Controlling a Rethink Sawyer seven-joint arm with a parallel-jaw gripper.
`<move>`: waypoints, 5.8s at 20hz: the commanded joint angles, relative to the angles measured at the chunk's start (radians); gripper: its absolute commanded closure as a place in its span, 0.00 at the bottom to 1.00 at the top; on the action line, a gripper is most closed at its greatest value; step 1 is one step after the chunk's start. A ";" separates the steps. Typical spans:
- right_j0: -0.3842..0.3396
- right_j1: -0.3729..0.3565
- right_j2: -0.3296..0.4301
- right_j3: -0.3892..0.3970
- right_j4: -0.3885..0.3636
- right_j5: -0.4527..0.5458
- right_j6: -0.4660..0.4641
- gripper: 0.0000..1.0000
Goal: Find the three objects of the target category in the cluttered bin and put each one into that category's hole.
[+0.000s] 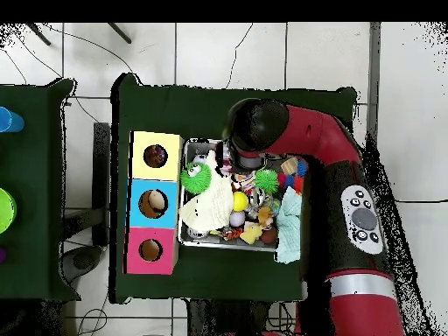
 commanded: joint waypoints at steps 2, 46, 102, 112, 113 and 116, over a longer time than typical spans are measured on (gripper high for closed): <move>0.086 -0.060 0.048 0.139 0.158 -0.153 0.310 1.00; 0.312 0.194 -0.180 -0.005 0.292 0.070 0.513 1.00; 0.428 0.393 -0.308 -0.048 0.401 -0.303 0.479 0.00; 0.416 0.286 -0.290 0.019 0.425 -0.310 0.457 0.00; 0.416 0.271 -0.290 0.029 0.427 -0.307 0.455 0.00; 0.412 0.261 -0.288 0.034 0.427 -0.289 0.448 1.00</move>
